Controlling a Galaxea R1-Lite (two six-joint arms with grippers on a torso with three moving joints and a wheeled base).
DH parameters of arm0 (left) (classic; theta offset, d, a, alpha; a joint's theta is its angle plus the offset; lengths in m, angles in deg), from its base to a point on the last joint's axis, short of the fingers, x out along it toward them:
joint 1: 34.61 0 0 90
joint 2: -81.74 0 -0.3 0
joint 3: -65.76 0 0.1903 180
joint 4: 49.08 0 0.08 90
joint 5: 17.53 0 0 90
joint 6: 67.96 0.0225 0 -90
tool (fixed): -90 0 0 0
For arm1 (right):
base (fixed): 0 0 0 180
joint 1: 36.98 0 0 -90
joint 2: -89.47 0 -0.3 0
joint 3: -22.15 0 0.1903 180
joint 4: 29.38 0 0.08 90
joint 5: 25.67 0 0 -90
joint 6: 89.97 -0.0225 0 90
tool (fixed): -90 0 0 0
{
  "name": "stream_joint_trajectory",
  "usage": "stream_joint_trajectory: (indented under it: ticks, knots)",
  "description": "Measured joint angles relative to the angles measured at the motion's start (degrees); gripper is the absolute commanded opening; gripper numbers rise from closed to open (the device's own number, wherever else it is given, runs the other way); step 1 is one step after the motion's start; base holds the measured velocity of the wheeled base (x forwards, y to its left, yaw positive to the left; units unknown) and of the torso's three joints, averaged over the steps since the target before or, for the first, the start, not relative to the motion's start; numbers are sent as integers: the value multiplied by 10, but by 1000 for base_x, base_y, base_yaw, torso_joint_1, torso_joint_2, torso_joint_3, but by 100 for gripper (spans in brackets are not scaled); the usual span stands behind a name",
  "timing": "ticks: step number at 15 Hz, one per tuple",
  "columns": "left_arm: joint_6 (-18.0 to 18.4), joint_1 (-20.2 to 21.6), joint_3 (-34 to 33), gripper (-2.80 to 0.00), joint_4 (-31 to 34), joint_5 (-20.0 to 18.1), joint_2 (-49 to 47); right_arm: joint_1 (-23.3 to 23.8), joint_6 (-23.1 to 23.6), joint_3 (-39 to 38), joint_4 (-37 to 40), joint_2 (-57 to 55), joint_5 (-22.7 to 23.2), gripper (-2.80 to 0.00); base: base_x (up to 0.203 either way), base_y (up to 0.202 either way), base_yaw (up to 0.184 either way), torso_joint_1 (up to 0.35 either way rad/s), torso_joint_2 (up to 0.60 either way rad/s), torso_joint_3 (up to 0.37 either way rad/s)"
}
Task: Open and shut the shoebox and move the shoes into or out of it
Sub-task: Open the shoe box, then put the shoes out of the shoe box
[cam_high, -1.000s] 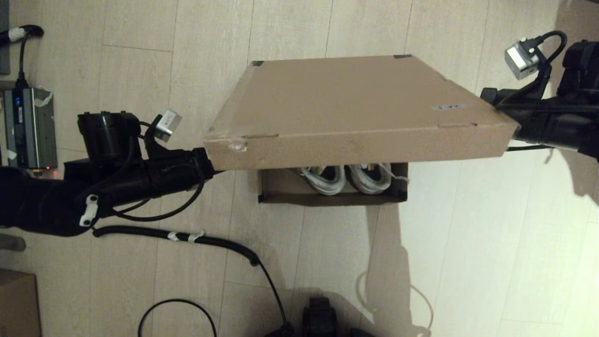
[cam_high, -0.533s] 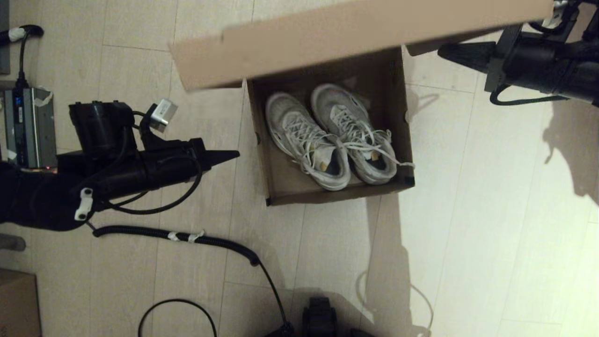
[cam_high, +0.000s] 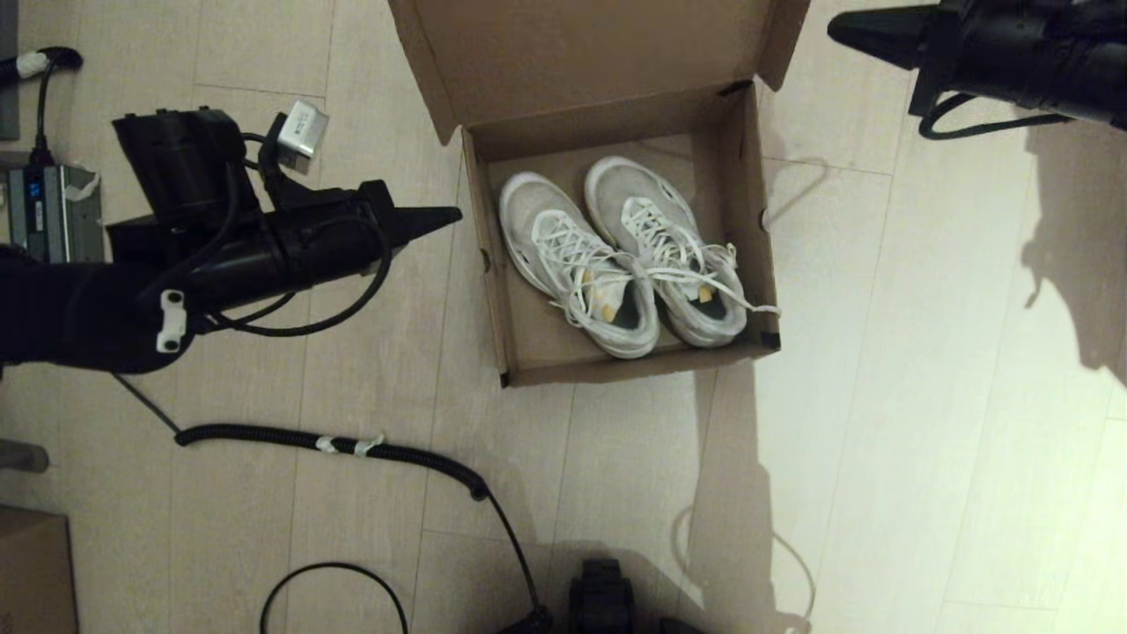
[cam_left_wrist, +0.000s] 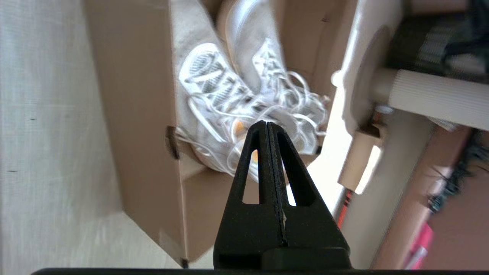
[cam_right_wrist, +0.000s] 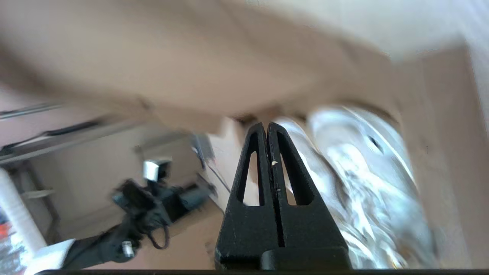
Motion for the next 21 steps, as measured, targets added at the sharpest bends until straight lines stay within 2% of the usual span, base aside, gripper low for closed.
stream_joint_trajectory:
  ticks: [1,2,3,5,6,8,9,12,16,21]
  knots:
    - [3,-1,-4,-280,-4,24,-7,3,28,-12,15,-9,-13,-280,0,0,0,0,0,0]
    - [11,-1,-8,-280,-15,49,-16,6,76,-26,22,-20,-42,-280,0,0,0,0,0,0]
    - [23,-2,-12,-280,-34,68,-26,7,134,-38,25,-32,-89,-280,0,0,0,0,0,0]
    - [55,-2,-20,-280,-88,93,-46,-1,267,-55,28,-58,-219,-280,0,0,0,0,0,0]
    - [69,-1,-19,-280,-102,104,-54,-11,318,-59,28,-69,-273,-280,0,0,0,0,0,0]
    - [92,-1,-8,-280,-109,129,-76,-28,371,-70,27,-82,-349,-280,0,0,0,0,0,0]
    - [102,-1,1,-280,-113,146,-89,-36,376,-81,27,-87,-371,-280,0,0,0,0,0,0]
    - [120,-1,38,-280,-124,180,-132,-61,375,-129,10,-92,-377,-280,0,0,0,0,0,0]
    - [121,-14,86,-280,-126,186,-182,-94,374,-217,-2,-62,-374,-280,0,0,0,0,0,0]
    - [119,-37,130,-280,-124,188,-226,-134,374,-371,-2,20,-362,-280,0,0,0,0,0,0]
